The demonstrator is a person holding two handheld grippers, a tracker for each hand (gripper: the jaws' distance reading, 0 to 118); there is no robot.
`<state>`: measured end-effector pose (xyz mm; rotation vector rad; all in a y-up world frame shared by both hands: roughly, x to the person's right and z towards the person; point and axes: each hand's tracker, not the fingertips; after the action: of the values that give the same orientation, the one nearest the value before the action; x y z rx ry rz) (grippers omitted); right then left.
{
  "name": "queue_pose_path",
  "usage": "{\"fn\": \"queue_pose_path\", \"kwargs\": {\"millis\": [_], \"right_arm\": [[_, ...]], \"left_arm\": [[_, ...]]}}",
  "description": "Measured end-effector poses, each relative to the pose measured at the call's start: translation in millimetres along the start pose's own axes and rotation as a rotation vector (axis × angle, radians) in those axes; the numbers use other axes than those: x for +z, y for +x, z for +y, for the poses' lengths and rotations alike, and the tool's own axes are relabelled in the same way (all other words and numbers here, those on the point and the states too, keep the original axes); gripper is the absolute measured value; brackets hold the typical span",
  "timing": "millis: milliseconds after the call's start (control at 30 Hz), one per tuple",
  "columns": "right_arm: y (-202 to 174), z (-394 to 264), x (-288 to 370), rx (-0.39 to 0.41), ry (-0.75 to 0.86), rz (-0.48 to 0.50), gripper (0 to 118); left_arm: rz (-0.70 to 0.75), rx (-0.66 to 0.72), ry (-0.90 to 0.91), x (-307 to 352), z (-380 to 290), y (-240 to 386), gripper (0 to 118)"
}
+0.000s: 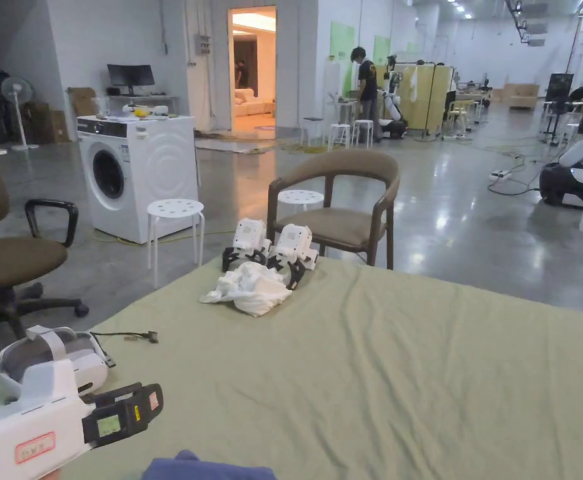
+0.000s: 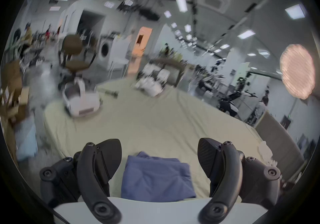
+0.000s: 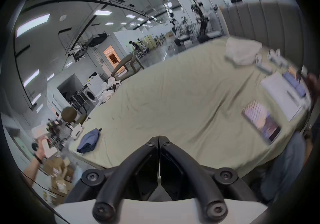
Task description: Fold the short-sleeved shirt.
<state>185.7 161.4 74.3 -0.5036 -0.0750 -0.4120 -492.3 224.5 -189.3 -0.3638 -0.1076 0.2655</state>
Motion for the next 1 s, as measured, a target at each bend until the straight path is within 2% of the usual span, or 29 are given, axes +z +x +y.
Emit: {"fn": "queue_pose_path", "kwargs": {"millis": [100,267,333,400,467,533,667,767,833,867,1000], "right_arm": [[-16,14,18,0.107,0.066,-0.038,0],[-47,27,26,0.208,0.203,0.009,0],[-59,30,27,0.257,0.23,0.022,0],[-74,33,31,0.311,0.279,-0.025,0],[-83,35,38,0.281,0.34,-0.044,0],[-85,38,45,0.257,0.367,-0.006,0],[-98,39,52,0.338,0.403,-0.066,0],[-104,37,53,0.365,0.412,-0.062,0],[-106,36,52,0.369,0.429,-0.058,0],[-107,35,52,0.368,0.445,-0.059,0],[-110,38,51,0.348,0.444,-0.045,0]], "left_arm": [[0.006,-0.124,0.059,50,10,49,93],[-0.076,-0.278,0.271,120,-9,126,93],[-0.09,-0.286,0.358,135,-29,149,93],[-0.123,-0.303,0.357,147,-44,172,89],[-0.158,-0.318,0.347,151,-51,185,85],[-0.166,-0.324,0.339,157,-55,200,78],[-0.179,-0.344,0.358,167,-61,215,39],[-0.198,-0.35,0.391,174,-63,219,24],[-0.233,-0.361,0.418,179,-61,221,3],[-0.237,-0.372,0.442,181,-60,223,0],[-0.225,-0.416,0.435,180,-57,230,0]]}}
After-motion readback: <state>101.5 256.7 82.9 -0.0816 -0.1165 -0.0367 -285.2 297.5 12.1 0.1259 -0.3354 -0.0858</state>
